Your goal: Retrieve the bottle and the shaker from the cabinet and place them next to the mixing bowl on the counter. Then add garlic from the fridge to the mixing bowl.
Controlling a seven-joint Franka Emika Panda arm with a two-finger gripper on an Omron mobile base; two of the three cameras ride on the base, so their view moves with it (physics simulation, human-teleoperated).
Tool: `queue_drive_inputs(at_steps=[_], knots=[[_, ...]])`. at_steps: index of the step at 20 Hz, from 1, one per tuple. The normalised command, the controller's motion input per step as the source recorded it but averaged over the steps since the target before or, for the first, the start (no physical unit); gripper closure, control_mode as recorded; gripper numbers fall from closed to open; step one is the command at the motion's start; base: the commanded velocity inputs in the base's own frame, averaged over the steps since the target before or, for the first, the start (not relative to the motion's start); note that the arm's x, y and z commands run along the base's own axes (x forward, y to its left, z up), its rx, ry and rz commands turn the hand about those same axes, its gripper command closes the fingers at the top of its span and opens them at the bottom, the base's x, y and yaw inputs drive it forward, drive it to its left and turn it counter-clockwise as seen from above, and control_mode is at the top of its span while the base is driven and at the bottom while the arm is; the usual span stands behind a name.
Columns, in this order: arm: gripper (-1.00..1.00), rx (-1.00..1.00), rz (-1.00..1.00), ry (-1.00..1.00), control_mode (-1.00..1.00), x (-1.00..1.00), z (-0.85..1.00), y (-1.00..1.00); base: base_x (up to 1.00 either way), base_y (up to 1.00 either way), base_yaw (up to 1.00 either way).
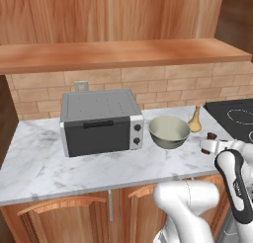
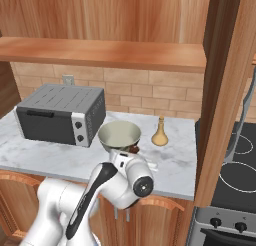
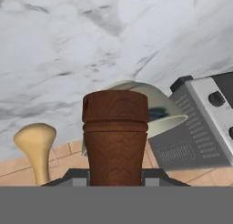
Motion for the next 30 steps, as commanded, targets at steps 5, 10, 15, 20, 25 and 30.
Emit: queue_drive_inputs(at_steps=[5,10,15,20,25,30], knots=[[1.00,-0.09,0.00,-0.14,-1.00,0.15,-0.31,0.00,0.00,0.00,0.00],[1.00,-0.07,0.01,-0.11,-1.00,0.22,-0.33,-0.18,0.00,0.00,0.00],[1.00,-0.08,0.00,-0.09,-1.00,0.23,-0.33,-0.19,0.00,0.00,0.00],[1.00,-0.14,0.00,-0.04,-1.00,0.20,-0.29,-0.24,0.00,0.00,0.00],[1.00,-0.18,0.00,-0.04,-1.00,0.14,-0.36,-0.27,0.00,0.00,0.00],[1.00,-0.23,0.00,-0.07,-1.00,0.12,-0.51,-0.22,0.00,0.00,0.00]])
